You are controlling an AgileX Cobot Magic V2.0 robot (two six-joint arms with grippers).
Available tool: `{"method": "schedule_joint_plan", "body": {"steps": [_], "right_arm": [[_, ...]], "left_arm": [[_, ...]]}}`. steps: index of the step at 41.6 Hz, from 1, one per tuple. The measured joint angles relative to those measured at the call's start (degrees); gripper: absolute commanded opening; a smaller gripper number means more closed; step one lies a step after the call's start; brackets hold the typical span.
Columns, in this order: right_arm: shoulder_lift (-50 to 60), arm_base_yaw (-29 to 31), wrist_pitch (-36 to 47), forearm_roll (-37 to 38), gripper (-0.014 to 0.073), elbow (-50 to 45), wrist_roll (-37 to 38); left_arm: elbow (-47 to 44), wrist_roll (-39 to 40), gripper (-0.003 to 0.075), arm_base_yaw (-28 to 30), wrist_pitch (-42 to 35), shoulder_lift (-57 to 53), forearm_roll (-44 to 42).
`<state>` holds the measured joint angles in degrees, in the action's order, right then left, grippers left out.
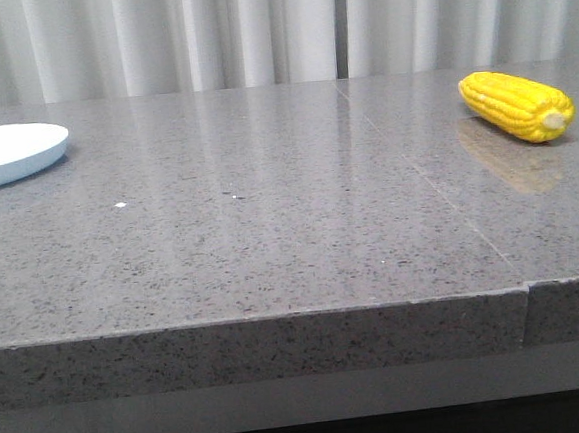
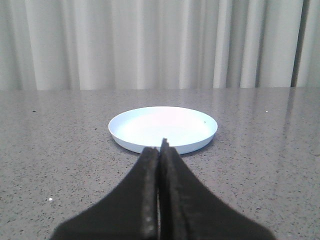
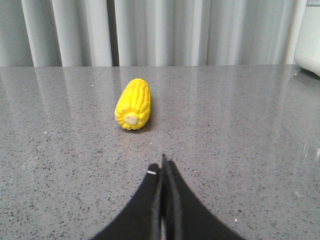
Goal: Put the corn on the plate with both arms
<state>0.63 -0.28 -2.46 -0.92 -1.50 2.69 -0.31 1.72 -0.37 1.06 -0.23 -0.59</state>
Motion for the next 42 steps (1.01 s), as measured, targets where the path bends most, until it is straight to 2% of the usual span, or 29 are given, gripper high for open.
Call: {"method": "schedule_joint_plan", "body": {"steps": [26, 33, 37, 42], "right_arm": [[0.00, 0.00, 0.59, 0.00, -0.0068, 0.00, 0.00], [0.00, 0.00, 2.46, 0.00, -0.0068, 0.21, 0.00], [0.00, 0.00, 0.69, 0.00, -0.0068, 3.05, 0.00], [0.00, 0.00, -5.40, 0.00, -0.0068, 10.66, 0.00]], "left_arm": [[0.00, 0.00, -0.0020, 0.00, 0.00, 0.00, 0.00], [0.00, 0.00, -0.0020, 0.00, -2.36, 0.00, -0.32], [1.34, 0.00, -0.0020, 0.00, -2.91, 0.00, -0.41], [7.01, 0.00, -0.0020, 0.00, -1.57, 0.00, -0.85]]}}
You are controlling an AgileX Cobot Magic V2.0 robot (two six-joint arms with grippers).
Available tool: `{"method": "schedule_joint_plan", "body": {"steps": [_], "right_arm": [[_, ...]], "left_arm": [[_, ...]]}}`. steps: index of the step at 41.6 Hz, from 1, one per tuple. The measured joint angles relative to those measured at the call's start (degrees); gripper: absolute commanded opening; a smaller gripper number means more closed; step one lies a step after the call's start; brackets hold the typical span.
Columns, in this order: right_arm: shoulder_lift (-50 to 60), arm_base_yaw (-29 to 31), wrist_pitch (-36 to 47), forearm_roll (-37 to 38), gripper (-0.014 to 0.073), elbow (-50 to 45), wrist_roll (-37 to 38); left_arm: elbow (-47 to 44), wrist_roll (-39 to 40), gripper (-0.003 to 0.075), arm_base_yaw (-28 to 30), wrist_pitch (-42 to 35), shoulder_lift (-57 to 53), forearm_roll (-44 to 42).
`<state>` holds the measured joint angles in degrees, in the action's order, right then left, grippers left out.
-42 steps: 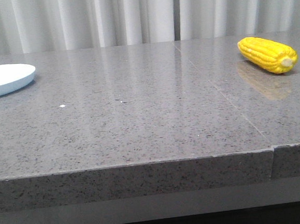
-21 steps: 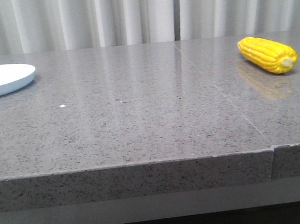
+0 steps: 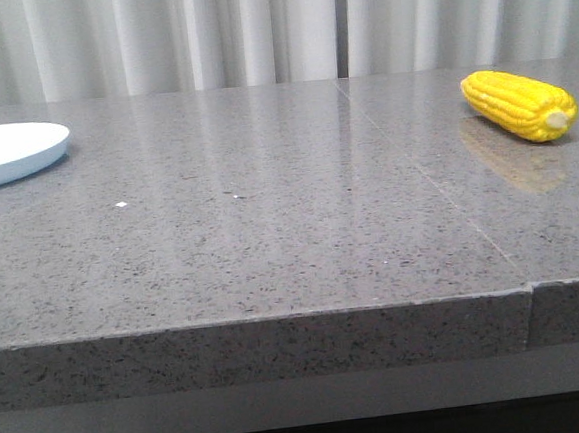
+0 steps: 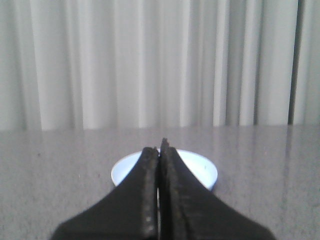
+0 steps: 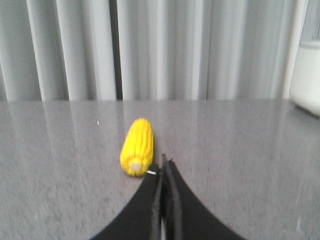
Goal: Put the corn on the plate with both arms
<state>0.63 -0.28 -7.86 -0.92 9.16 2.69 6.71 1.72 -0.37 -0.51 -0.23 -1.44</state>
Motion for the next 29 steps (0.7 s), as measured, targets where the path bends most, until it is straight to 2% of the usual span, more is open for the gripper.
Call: {"method": "schedule_joint_plan", "body": {"steps": [6, 18, 29], "right_arm": [[-2.58, 0.00, -8.03, 0.00, -0.0068, 11.49, 0.00], [-18.36, 0.00, -23.54, 0.00, -0.0068, 29.55, 0.00], [-30.69, 0.00, -30.60, 0.00, -0.0068, 32.72, 0.00]], "left_arm": [[9.65, 0.00, -0.0020, 0.00, 3.13, 0.62, -0.64], [28.10, 0.00, -0.0020, 0.00, 18.59, 12.52, -0.76], [31.62, 0.00, -0.0020, 0.00, 27.40, 24.43, -1.26]]}}
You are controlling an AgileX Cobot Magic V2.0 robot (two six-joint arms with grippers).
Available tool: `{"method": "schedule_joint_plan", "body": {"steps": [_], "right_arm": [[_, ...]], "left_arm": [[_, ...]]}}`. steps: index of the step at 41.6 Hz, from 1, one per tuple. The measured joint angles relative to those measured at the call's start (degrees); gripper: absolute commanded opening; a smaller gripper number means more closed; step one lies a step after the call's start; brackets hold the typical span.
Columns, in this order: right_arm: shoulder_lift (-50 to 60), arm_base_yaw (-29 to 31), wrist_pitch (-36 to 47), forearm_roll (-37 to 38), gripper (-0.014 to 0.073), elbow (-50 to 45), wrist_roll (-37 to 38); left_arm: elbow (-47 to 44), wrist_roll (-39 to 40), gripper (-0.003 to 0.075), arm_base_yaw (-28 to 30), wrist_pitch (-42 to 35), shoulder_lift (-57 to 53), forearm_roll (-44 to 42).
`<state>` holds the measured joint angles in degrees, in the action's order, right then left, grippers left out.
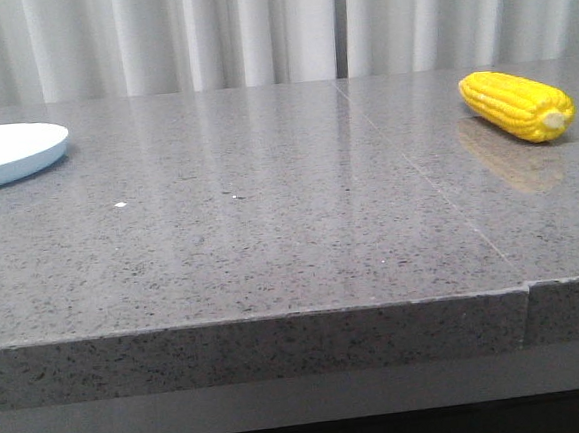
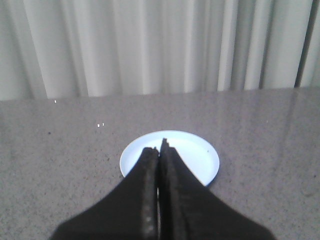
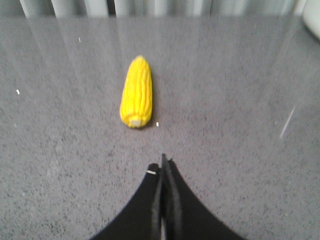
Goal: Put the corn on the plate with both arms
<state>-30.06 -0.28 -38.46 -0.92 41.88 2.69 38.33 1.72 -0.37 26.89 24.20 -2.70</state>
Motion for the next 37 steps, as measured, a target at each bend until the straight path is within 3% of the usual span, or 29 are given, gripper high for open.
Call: {"method": "schedule_joint_plan", "body": {"steps": [12, 16, 20, 23, 26, 28, 30, 37], "right_arm": [[-7.59, 0.00, -0.22, 0.00, -0.0059, 0.00, 0.00], [-9.35, 0.00, -0.45, 0.00, 0.0048, 0.00, 0.00], [-10.54, 0.00, -0.67, 0.00, 0.0265, 0.00, 0.00], [-11.14, 0.00, -0.90, 0.00, 0.0454, 0.00, -0.10], [-11.65, 0.00, -1.13, 0.00, 0.0557, 0.00, -0.23], [-12.01, 0.00, -1.13, 0.00, 0.0589, 0.00, -0.23], [-12.25, 0.00, -1.13, 0.00, 0.0594, 0.00, -0.23], [-12.51, 0.00, -1.38, 0.00, 0.0594, 0.00, -0.23]], "left_arm": [[0.00, 0.00, -0.0020, 0.00, 1.74, 7.17, 0.00], [0.00, 0.00, -0.0011, 0.00, 2.46, 8.58, 0.00], [0.00, 0.00, 0.0089, 0.00, 3.18, 10.04, 0.00], [0.00, 0.00, 0.0218, 0.00, 4.29, 11.07, 0.00], [0.00, 0.00, 0.0365, 0.00, 4.84, 12.02, -0.33], [0.00, 0.00, 0.0456, 0.00, 5.24, 12.71, -0.48], [0.00, 0.00, 0.0494, 0.00, 5.81, 13.39, -0.57], [3.68, 0.00, 0.0493, 0.00, 12.36, 18.15, -0.71]]}}
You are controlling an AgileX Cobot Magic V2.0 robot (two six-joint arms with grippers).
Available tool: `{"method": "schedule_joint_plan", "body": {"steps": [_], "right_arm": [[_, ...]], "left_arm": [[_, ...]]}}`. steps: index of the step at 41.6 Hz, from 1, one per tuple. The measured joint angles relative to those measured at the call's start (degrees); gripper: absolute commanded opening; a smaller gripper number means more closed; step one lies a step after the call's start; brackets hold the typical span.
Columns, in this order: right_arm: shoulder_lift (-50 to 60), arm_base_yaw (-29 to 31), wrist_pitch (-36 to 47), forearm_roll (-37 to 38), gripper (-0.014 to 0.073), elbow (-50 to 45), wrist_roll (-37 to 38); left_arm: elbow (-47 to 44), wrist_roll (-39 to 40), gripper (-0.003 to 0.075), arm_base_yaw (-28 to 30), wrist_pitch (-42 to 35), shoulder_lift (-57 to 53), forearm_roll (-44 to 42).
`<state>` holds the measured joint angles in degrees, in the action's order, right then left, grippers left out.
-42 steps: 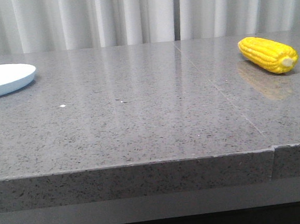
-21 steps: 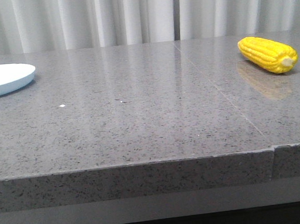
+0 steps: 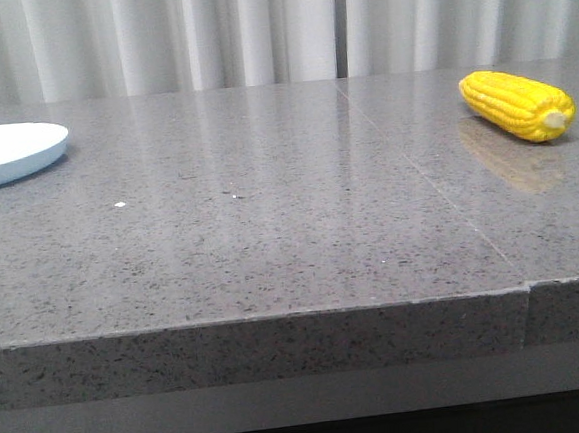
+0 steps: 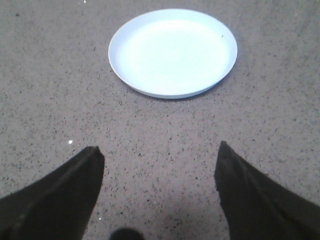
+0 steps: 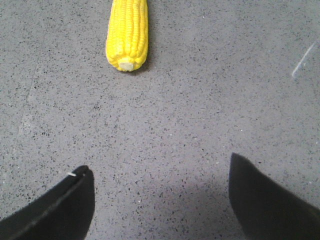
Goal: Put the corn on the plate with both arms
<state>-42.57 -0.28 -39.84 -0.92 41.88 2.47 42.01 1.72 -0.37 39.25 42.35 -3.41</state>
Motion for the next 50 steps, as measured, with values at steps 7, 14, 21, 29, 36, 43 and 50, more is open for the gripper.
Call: {"method": "schedule_joint_plan", "body": {"steps": [7, 14, 21, 29, 36, 43, 50], "right_arm": [[0.00, 0.00, -0.12, 0.00, 0.0594, 0.00, 0.00], [0.00, 0.00, -0.21, 0.00, 0.0594, 0.00, 0.00], [0.00, 0.00, -0.21, 0.00, 0.0594, 0.00, 0.00], [0.00, 0.00, -0.21, 0.00, 0.0594, 0.00, 0.00], [0.00, 0.00, -0.21, 0.00, 0.0594, 0.00, 0.00], [0.00, 0.00, -0.21, 0.00, 0.0594, 0.00, 0.00], [0.00, 0.00, -0.21, 0.00, 0.0594, 0.00, 0.00]], "left_arm": [[6.23, 0.00, 0.0493, 0.00, 5.70, 8.58, -1.07], [11.71, -0.10, 0.0493, 0.83, 7.98, 18.41, -1.72], [16.35, -5.72, 0.0493, 6.12, 7.50, 27.39, 5.05], [21.08, -12.66, 0.0493, 13.60, 3.01, 36.32, 14.80], [25.30, -13.40, 0.0493, 14.64, -0.19, 43.11, 15.72], [29.57, -13.49, 0.0493, 14.64, -0.60, 50.21, 16.09], [33.17, -13.49, 0.0493, 14.64, -0.70, 55.36, 16.09]]}}
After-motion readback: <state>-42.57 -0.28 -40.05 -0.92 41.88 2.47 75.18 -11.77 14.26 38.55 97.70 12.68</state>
